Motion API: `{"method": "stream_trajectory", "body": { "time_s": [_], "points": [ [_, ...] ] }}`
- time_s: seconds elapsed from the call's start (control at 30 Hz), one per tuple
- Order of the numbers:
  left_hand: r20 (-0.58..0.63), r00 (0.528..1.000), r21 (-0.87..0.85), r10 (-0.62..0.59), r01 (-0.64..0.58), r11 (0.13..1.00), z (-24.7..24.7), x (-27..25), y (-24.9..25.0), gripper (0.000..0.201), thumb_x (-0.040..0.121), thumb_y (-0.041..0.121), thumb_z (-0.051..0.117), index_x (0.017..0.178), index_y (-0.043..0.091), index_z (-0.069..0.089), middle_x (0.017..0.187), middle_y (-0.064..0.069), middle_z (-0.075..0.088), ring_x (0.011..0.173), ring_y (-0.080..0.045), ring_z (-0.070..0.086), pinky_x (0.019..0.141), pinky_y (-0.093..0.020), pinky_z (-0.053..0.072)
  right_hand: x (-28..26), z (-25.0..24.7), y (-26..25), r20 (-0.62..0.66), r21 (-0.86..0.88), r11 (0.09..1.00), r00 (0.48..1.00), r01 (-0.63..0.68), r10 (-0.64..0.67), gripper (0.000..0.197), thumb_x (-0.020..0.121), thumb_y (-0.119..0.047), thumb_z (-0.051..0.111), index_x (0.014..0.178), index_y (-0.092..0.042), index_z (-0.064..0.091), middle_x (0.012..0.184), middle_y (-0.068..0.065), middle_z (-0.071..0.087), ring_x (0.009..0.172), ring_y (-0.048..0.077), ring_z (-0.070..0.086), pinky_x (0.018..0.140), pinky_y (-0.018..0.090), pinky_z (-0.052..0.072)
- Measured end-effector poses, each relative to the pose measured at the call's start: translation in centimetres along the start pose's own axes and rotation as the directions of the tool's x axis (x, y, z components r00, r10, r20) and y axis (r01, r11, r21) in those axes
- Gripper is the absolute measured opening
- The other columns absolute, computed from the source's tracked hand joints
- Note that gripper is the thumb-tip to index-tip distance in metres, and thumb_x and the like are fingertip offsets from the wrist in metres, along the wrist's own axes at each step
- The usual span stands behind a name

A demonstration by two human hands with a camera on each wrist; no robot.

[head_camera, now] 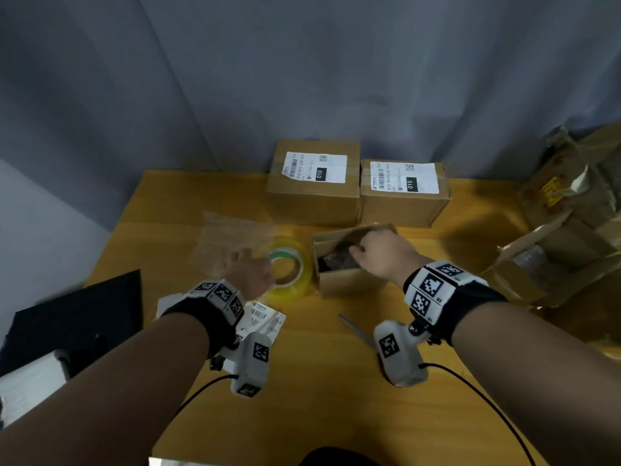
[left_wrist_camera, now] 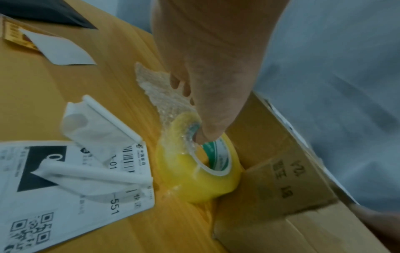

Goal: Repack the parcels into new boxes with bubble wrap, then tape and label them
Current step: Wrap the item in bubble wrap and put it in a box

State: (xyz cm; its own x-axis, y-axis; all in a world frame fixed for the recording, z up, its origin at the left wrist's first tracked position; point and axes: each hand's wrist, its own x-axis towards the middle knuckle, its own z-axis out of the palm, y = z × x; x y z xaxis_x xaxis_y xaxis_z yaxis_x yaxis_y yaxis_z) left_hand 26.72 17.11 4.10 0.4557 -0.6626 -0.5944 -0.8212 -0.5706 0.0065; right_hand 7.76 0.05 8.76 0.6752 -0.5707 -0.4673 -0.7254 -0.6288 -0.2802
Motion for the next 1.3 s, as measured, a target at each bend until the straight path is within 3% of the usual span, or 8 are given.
{"method": "stream_trajectory", "body": {
  "time_s": [0.43,0.63,0.8,0.87,0.97,1.03,1.17,1.3],
  "points": [
    [-0.264,0.956,-0.186,-0.131,0.083,0.979,-0.5,0.7,-1.7,0.044,0.092,0.004,0.047,0.135,0.008,0.041,0.116,-0.015,0.062,0.096,-0.027,0.061,0.071,-0.028,0.048,-1.4,-0.1,0.7,-0.307,0.23,0.954,0.945,0.193,-0.117,0.036,0.099,-0.028,0.043,0.069,-0.014,0.056,0.06,0.0,0.051,0.064,0.021,0.051,0.058,0.028,0.037],
    [-0.617,0.771,-0.471,-0.157,-0.202,0.859,-6.5,-2.5,0.5,0.023,0.092,0.01,0.046,0.08,-0.001,0.06,0.073,-0.016,0.058,0.069,-0.031,0.057,0.059,-0.031,0.037,-1.8,-2.2,-1.1,-0.309,0.24,0.952,0.945,0.191,-0.112,0.034,0.099,-0.027,0.043,0.081,-0.008,0.065,0.07,0.005,0.06,0.071,0.023,0.059,0.065,0.031,0.048],
    [-0.525,0.85,-0.75,-0.03,-0.446,0.488,-12.3,-6.0,5.9,0.026,0.094,0.019,0.04,0.078,0.009,0.058,0.077,-0.005,0.055,0.076,-0.019,0.052,0.074,-0.034,0.047,-1.9,-3.8,-2.3,-0.415,0.327,0.901,0.9,0.284,-0.133,0.046,0.092,-0.023,0.059,0.136,-0.016,0.047,0.133,0.007,0.052,0.12,0.021,0.051,0.102,0.032,0.042],
    [-0.32,0.945,-0.941,0.062,-0.325,0.098,-13.3,-7.0,7.7,0.026,0.096,0.018,0.039,0.093,0.004,0.061,0.081,-0.007,0.067,0.078,-0.021,0.063,0.075,-0.035,0.054,-2.3,-4.2,-2.1,-0.466,0.297,0.874,0.858,0.384,-0.218,0.088,0.083,-0.024,0.072,0.151,-0.025,0.017,0.156,0.005,0.019,0.141,0.022,0.025,0.116,0.038,0.025],
    [-0.157,0.967,-0.987,0.198,-0.147,-0.066,-13.7,-7.5,9.0,0.031,0.097,0.025,0.039,0.106,0.004,0.06,0.086,-0.01,0.071,0.077,-0.022,0.068,0.072,-0.034,0.055,-3.2,-4.9,-1.1,-0.48,0.064,0.897,0.801,0.438,-0.358,0.113,0.072,-0.038,0.081,0.151,-0.036,0.001,0.159,-0.003,-0.015,0.147,0.023,-0.004,0.118,0.042,0.008],
    [-0.184,0.963,-0.982,0.2,-0.169,-0.087,-13.7,-7.8,9.2,0.025,0.097,0.019,0.043,0.098,0.01,0.066,0.089,-0.009,0.07,0.08,-0.023,0.069,0.074,-0.036,0.055,-3.6,-5.1,-0.3,-0.494,-0.054,0.885,0.758,0.462,-0.426,0.089,0.073,-0.044,0.078,0.147,-0.031,0.029,0.16,0.001,-0.009,0.147,0.026,-0.004,0.117,0.045,0.006],
    [-0.405,0.909,-0.821,0.1,-0.41,0.398,-13.1,-6.9,9.3,0.033,0.1,0.016,0.04,0.132,0.014,0.05,0.125,-0.011,0.051,0.11,-0.023,0.051,0.088,-0.028,0.041,-3.5,-5.5,0.6,-0.614,-0.1,0.861,0.65,0.499,-0.448,0.016,0.089,-0.027,0.065,0.095,-0.014,0.071,0.146,0.009,0.042,0.138,0.033,0.028,0.112,0.039,0.022],
    [-0.46,0.863,-0.723,0.208,-0.5,0.476,-12.6,-6.1,8.8,0.044,0.097,0.05,0.038,0.137,0.031,0.039,0.138,0.002,0.035,0.121,-0.011,0.04,0.101,-0.029,0.035,-3.5,-6.2,0.9,-0.511,-0.117,0.945,0.798,0.304,-0.32,0.013,0.097,-0.02,0.048,0.098,-0.012,0.059,0.092,0.006,0.062,0.096,0.032,0.056,0.079,0.03,0.036]
  ]
}}
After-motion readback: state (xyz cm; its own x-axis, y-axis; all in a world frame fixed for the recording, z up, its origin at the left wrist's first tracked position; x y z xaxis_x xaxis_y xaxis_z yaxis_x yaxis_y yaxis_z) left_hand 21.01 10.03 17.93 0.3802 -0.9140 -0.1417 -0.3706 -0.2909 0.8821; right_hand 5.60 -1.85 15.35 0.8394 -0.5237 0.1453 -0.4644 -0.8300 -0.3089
